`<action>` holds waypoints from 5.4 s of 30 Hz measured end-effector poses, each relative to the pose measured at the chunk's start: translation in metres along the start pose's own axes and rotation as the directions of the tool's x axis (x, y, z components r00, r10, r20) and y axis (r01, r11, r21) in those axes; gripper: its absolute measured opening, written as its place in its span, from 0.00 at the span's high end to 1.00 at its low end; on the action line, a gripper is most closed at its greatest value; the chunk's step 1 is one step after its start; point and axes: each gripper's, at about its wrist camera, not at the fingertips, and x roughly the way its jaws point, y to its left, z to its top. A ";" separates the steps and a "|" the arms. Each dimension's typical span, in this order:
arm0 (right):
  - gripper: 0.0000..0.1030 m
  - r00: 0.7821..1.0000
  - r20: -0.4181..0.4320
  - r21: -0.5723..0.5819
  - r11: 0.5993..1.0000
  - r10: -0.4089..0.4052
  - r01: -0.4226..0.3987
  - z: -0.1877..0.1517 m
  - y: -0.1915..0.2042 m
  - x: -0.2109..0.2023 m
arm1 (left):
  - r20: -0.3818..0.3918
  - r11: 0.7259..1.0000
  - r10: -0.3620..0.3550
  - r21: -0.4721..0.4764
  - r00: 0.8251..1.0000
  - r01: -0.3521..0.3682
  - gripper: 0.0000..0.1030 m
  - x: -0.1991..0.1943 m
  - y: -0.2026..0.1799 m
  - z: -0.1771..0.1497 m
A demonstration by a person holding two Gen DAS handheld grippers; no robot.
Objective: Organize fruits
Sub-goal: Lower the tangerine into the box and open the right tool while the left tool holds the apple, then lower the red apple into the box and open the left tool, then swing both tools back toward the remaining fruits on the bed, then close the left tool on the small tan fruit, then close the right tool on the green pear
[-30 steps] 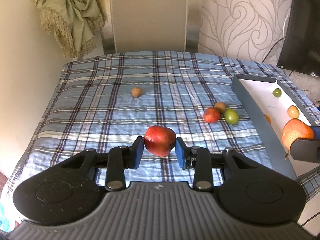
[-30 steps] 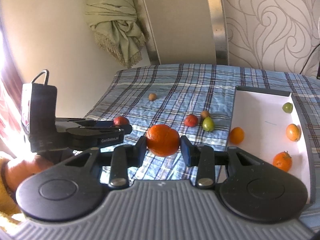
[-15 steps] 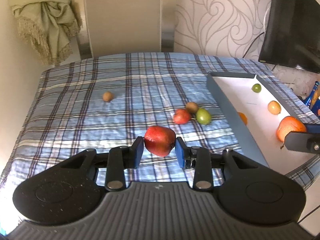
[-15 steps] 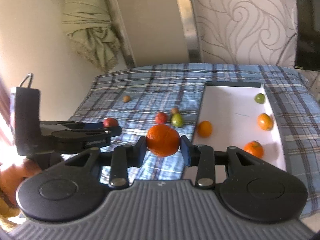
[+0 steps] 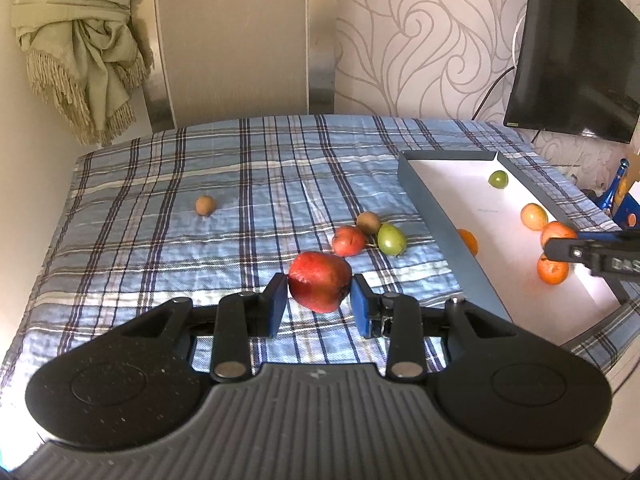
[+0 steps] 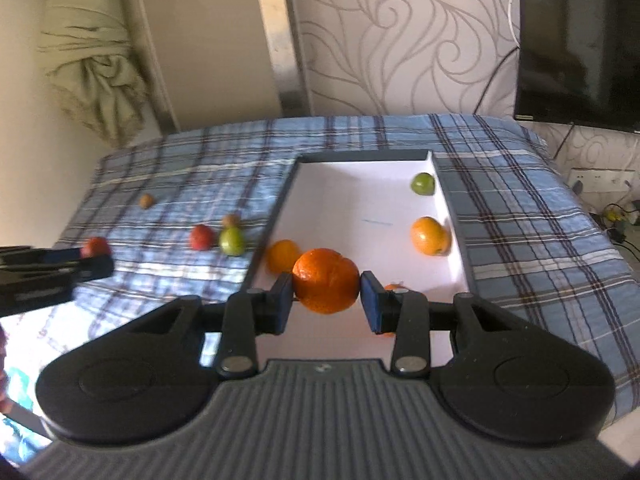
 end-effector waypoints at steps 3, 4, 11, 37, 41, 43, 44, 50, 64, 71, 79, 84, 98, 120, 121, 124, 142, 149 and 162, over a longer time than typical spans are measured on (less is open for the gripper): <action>0.62 1.000 -0.005 -0.003 1.000 -0.020 0.020 0.003 -0.008 0.014 | 0.003 1.000 0.000 -0.004 1.000 0.000 0.62 -0.003 0.002 -0.001; 0.62 1.000 -0.006 -0.005 1.000 -0.025 0.025 0.005 -0.009 0.019 | 0.003 1.000 0.002 -0.006 1.000 -0.002 0.62 -0.004 0.003 -0.002; 0.61 0.997 -0.031 -0.042 0.997 -0.064 0.063 0.016 -0.014 0.059 | -0.001 0.999 0.032 -0.020 0.999 -0.032 0.62 -0.011 0.012 -0.006; 0.44 0.998 0.012 0.076 0.996 -0.055 0.054 -0.009 -0.018 -0.021 | 0.000 0.971 -0.194 0.142 0.981 0.192 0.62 0.018 -0.055 0.011; 0.44 0.996 0.021 0.071 0.994 -0.083 0.082 -0.014 -0.017 -0.044 | -0.007 0.950 -0.264 0.173 0.965 0.261 0.61 0.027 -0.079 0.014; 0.44 0.994 0.028 0.057 0.993 -0.102 0.101 -0.016 -0.016 -0.056 | -0.014 0.939 -0.295 0.182 0.955 0.293 0.61 0.031 -0.090 0.014; 0.44 0.993 0.031 0.052 0.993 -0.112 0.111 -0.016 -0.015 -0.061 | -0.018 0.932 -0.313 0.187 0.950 0.311 0.62 0.033 -0.097 0.014; 0.44 0.988 0.030 0.039 0.988 -0.151 0.150 -0.022 -0.014 -0.083 | -0.054 0.904 -0.371 0.208 0.927 0.374 0.61 0.051 -0.125 0.009; 0.44 0.977 -0.019 0.063 0.975 -0.212 0.212 -0.035 -0.019 -0.091 | -0.065 0.904 -0.383 0.180 0.921 0.389 0.41 0.071 -0.126 0.003; 0.44 0.984 -0.002 0.049 0.983 -0.178 0.178 -0.029 -0.003 -0.083 | -0.004 0.911 -0.373 0.189 0.928 0.367 0.41 0.045 -0.099 0.006; 0.44 0.998 0.001 -0.020 0.998 -0.061 0.061 -0.015 0.038 -0.058 | 0.032 0.961 -0.255 0.119 0.966 0.249 0.41 0.036 -0.030 0.012; 0.44 1.000 0.001 -0.076 0.997 0.021 -0.020 -0.008 0.069 -0.041 | 0.028 0.986 -0.152 0.067 0.988 0.150 0.41 0.046 0.022 0.012; 0.45 0.999 -0.025 -0.110 0.993 0.040 -0.042 -0.004 0.125 -0.014 | 0.017 0.999 0.018 0.026 1.000 -0.019 0.42 0.125 0.133 0.044; 0.68 0.987 -0.088 -0.120 0.985 -0.133 0.122 0.016 0.146 0.075 | -0.022 0.995 -0.068 0.073 0.997 0.070 0.76 0.177 0.150 0.053; 0.68 0.986 -0.094 -0.112 0.985 -0.140 0.130 0.018 0.144 0.082 | -0.021 0.995 -0.075 0.064 0.997 0.076 0.76 0.172 0.154 0.050; 0.68 0.981 -0.103 -0.106 0.983 -0.163 0.152 0.024 0.143 0.098 | -0.022 0.995 -0.089 0.042 0.996 0.090 0.76 0.156 0.163 0.042; 0.73 0.978 -0.129 -0.147 0.978 -0.165 0.146 0.022 0.149 0.114 | 0.012 0.993 -0.117 0.023 0.993 0.117 0.76 0.095 0.168 0.019; 0.73 0.997 -0.059 -0.131 0.991 -0.040 0.032 0.021 0.162 0.056 | 0.011 0.988 -0.146 0.053 0.989 0.145 0.76 0.090 0.135 0.021; 0.73 1.000 0.013 -0.113 0.993 0.020 -0.019 0.010 0.134 -0.011 | 0.019 0.981 -0.175 0.083 0.984 0.173 0.76 0.079 0.069 0.024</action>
